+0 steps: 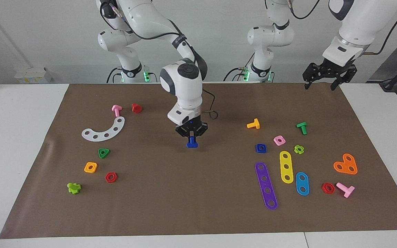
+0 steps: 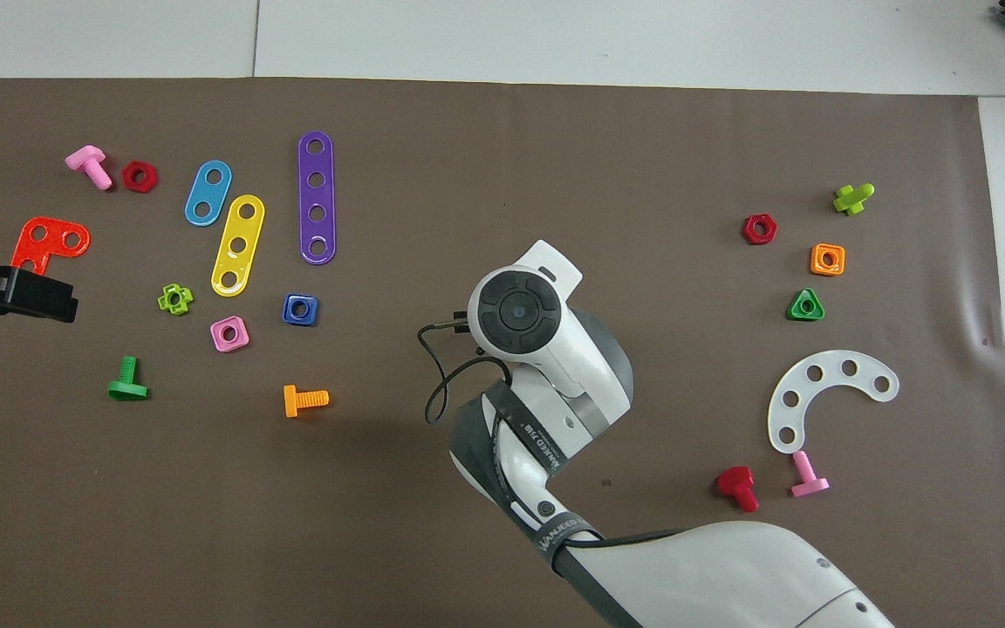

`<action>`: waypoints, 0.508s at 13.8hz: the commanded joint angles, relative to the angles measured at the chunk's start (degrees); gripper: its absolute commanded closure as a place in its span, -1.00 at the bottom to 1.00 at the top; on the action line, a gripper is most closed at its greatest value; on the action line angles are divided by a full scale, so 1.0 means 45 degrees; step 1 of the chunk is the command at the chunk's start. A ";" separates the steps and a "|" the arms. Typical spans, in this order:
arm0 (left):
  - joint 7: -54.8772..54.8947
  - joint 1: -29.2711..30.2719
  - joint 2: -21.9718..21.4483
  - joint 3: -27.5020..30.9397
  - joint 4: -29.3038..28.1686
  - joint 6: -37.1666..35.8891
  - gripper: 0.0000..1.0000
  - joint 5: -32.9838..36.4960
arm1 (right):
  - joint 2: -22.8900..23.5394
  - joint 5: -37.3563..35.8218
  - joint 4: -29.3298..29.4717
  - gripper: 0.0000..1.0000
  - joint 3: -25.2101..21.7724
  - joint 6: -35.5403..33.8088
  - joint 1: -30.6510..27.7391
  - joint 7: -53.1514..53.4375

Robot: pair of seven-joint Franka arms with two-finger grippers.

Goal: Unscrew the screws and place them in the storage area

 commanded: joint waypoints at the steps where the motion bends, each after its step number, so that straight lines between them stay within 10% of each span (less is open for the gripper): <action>1: 0.0064 0.0162 -0.0352 -0.0075 -0.0347 -0.0040 -1.00 -0.0193 | -0.0841 0.0028 -0.0261 1.00 0.0168 -0.0649 -0.1434 -0.1429; 7: 0.0045 0.0162 -0.0352 -0.0075 -0.0347 -0.0040 -1.00 -0.0193 | -0.1038 0.0126 -0.0475 1.00 0.0187 -0.1101 -0.4442 -0.4923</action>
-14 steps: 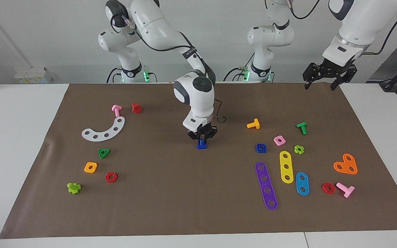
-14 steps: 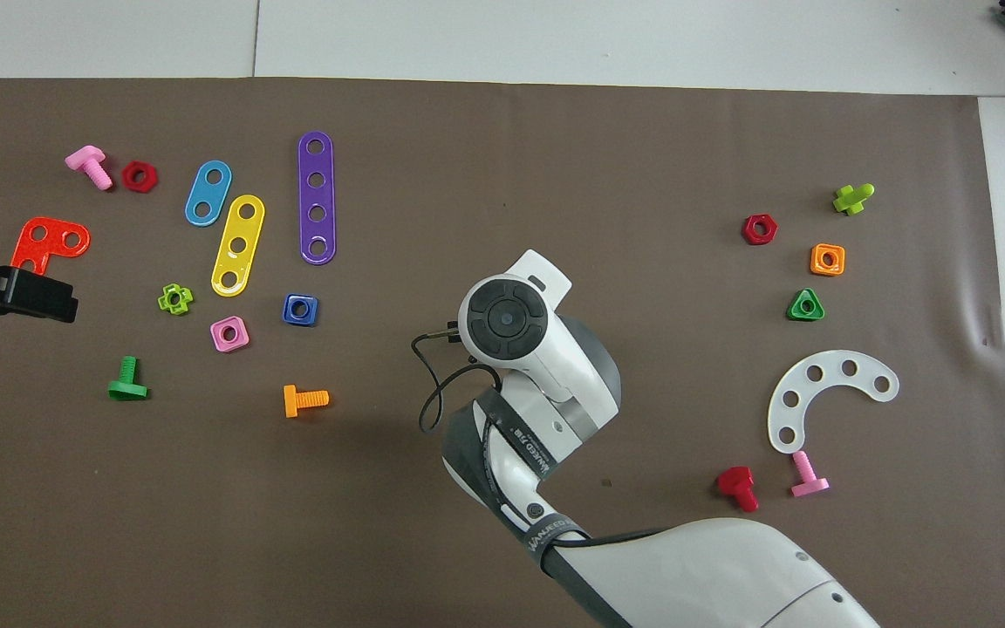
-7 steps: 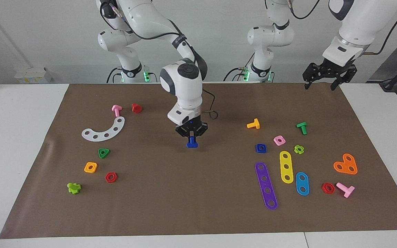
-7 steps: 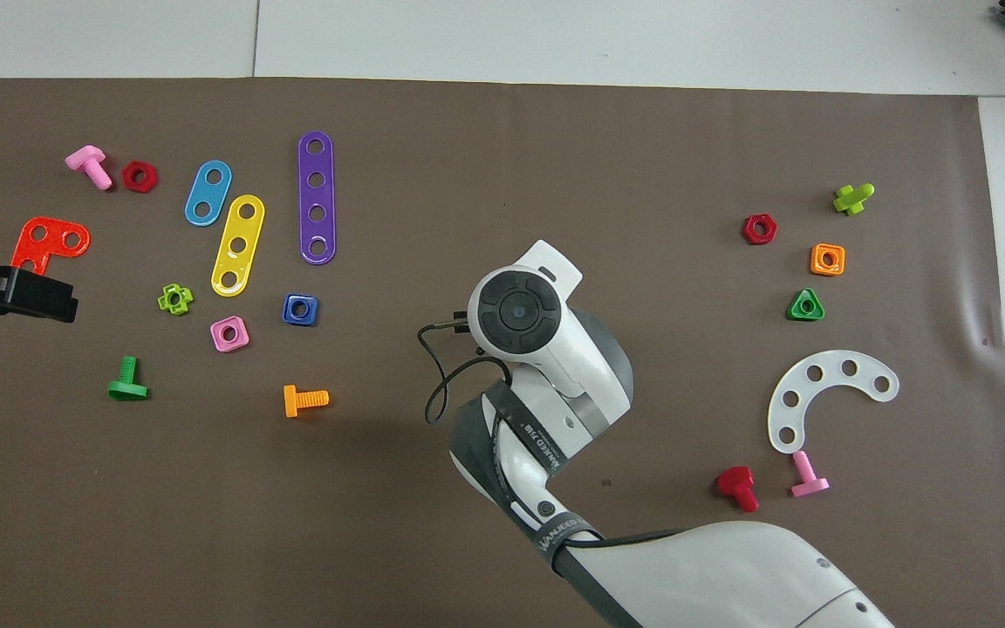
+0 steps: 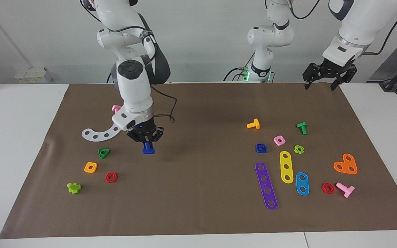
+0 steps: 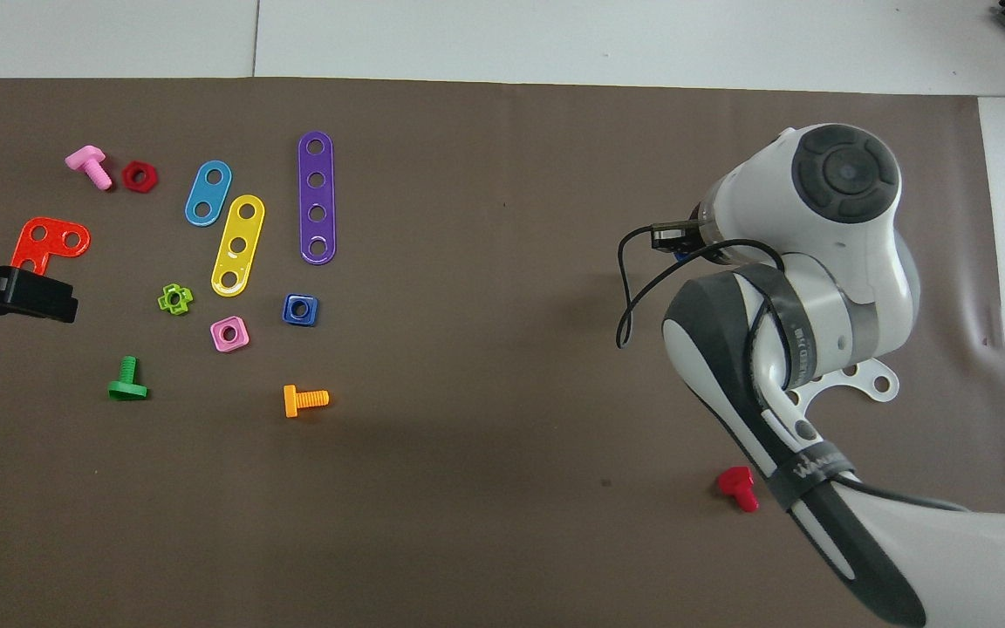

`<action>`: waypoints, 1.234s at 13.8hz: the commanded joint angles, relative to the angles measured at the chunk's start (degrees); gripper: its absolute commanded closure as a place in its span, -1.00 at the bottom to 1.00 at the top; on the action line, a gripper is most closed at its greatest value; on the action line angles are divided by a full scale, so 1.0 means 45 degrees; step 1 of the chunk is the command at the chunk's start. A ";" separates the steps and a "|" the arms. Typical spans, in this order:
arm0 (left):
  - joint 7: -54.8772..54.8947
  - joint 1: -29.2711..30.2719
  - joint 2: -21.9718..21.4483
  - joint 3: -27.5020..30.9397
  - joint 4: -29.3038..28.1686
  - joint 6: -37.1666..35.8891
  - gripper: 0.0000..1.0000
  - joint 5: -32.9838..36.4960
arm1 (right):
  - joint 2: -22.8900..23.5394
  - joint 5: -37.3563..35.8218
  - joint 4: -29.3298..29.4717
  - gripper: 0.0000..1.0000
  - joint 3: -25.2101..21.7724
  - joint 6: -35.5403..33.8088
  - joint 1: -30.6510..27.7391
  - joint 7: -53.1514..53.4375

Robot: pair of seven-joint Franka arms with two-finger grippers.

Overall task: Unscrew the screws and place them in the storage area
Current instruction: 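Lower the blue bolt beside the green triangle and open the right gripper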

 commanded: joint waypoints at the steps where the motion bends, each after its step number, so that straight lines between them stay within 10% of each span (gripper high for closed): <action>1: 0.0064 0.0161 -0.0351 -0.0075 -0.0347 -0.0040 -1.00 -0.0193 | -0.0208 0.0149 -0.0605 1.00 0.0221 -0.0025 -0.1324 -0.1677; 17: 0.0045 0.0161 -0.0351 -0.0075 -0.0347 -0.0040 -1.00 -0.0193 | -0.0911 0.1418 -0.5001 1.00 0.0221 0.3195 -0.2735 -0.4359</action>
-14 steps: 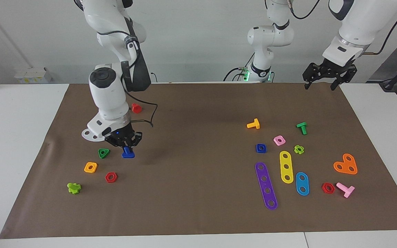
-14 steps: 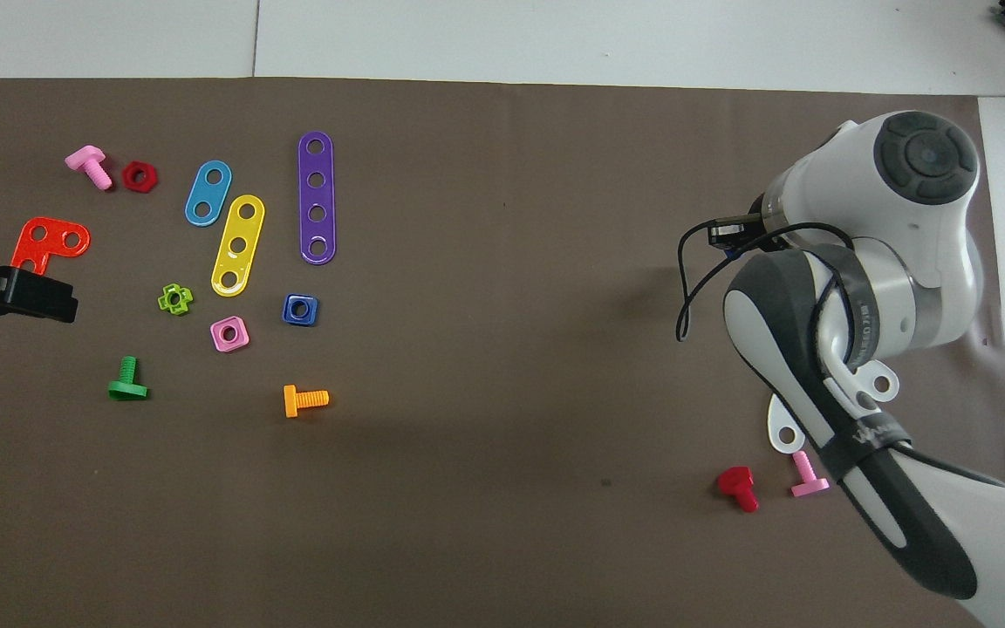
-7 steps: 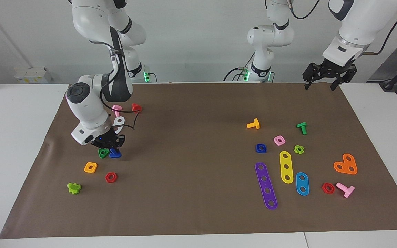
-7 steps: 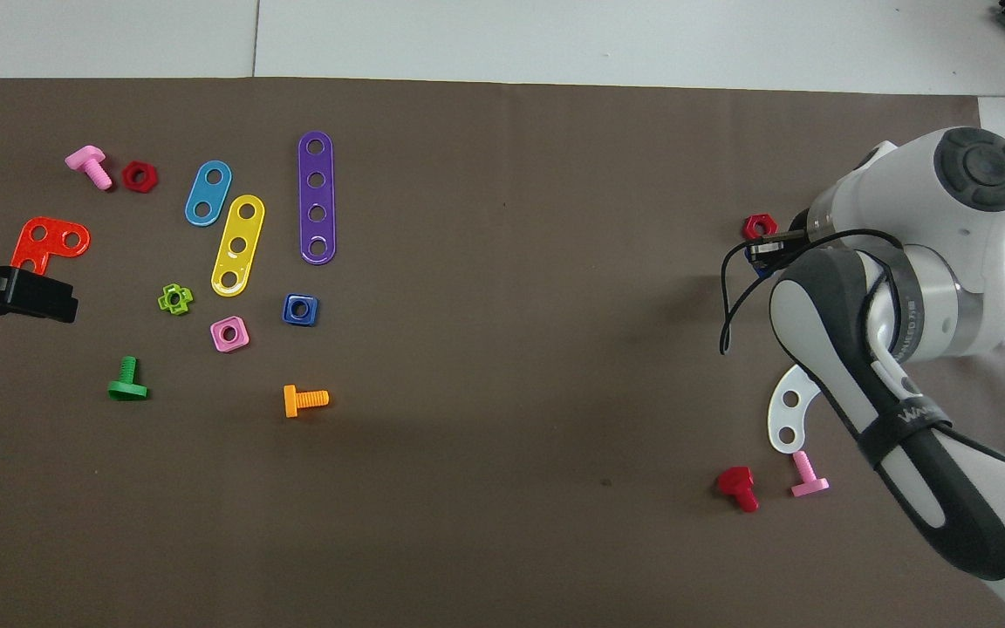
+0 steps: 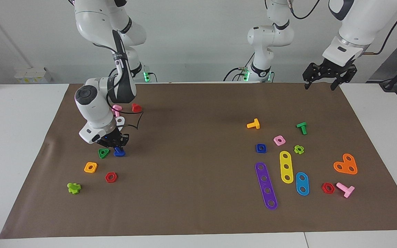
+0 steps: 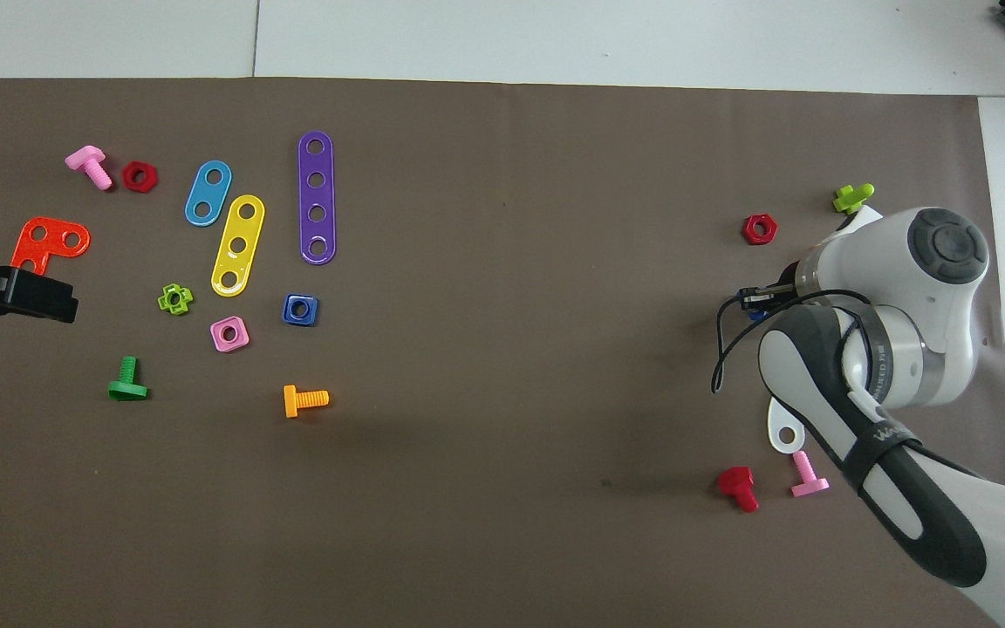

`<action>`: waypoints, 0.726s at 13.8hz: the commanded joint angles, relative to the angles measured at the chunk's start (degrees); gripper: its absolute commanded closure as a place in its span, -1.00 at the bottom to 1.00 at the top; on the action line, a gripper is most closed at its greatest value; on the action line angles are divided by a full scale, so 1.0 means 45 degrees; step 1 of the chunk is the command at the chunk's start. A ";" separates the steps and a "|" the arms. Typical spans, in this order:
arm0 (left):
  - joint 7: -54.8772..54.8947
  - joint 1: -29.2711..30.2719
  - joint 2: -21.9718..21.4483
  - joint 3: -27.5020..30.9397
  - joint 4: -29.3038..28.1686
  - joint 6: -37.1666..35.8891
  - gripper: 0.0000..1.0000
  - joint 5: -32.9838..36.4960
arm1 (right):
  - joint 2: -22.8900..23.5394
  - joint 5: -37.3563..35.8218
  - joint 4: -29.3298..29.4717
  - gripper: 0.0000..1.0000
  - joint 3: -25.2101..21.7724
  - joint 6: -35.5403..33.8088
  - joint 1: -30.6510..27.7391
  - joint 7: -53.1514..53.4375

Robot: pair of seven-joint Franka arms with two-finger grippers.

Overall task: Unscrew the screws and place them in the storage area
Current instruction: 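Lower the blue bolt beside the green triangle and open the right gripper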

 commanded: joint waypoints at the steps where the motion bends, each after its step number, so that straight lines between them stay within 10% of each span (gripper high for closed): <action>1: 0.0064 0.0161 -0.0351 -0.0075 -0.0347 -0.0040 -1.00 -0.0192 | -0.0428 0.0374 -0.0834 1.00 0.0127 0.0824 -0.0200 -0.0550; 4: 0.0045 0.0161 -0.0351 -0.0075 -0.0347 -0.0040 -1.00 -0.0192 | -0.0409 0.0394 -0.0933 1.00 0.0127 0.0964 -0.0220 -0.0745; 7: 0.0045 0.0161 -0.0351 -0.0075 -0.0347 -0.0040 -1.00 -0.0192 | -0.0370 0.0413 -0.0913 -0.99 0.0127 0.0983 -0.0220 -0.0668; 10: 0.0064 0.0161 -0.0351 -0.0075 -0.0347 -0.0040 -1.00 -0.0192 | -0.0447 0.0413 -0.0136 -1.00 0.0088 0.0732 -0.0084 -0.0280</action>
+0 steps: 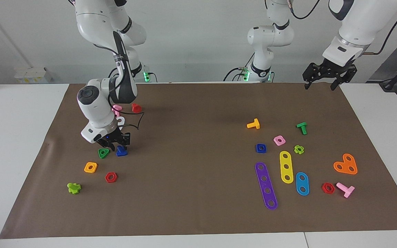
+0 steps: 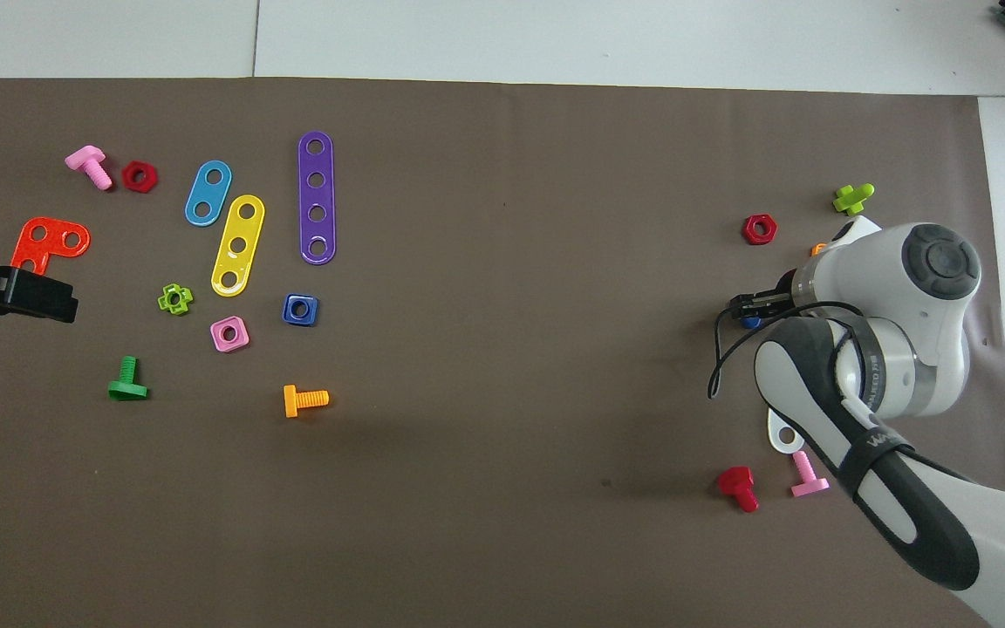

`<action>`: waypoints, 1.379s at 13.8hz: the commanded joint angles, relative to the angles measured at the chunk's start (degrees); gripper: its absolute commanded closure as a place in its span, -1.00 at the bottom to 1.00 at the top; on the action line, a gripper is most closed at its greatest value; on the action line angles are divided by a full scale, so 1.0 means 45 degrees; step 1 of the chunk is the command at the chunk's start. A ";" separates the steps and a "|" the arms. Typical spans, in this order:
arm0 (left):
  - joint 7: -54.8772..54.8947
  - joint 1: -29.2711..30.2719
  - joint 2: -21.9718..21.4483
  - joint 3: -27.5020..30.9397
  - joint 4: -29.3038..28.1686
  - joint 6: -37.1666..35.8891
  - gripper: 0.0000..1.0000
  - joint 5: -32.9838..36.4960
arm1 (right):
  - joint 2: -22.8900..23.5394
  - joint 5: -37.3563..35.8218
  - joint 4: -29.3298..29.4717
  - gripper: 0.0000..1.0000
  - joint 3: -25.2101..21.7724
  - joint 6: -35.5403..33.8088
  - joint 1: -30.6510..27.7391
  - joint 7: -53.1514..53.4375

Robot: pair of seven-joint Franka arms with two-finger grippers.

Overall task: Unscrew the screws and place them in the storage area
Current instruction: 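Lower the blue bolt beside the green triangle and open the right gripper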

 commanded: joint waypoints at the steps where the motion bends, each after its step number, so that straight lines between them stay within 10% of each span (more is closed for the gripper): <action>1: 0.0064 0.0161 -0.0351 -0.0075 -0.0347 -0.0040 -1.00 -0.0192 | -0.0584 0.0254 0.0603 -1.00 0.0088 -0.0282 -0.0045 0.0456; 19: 0.0045 0.0161 -0.0351 -0.0075 -0.0347 -0.0040 -1.00 -0.0192 | -0.3379 -0.0801 0.7129 -1.00 0.0029 -1.1535 -0.1549 0.1537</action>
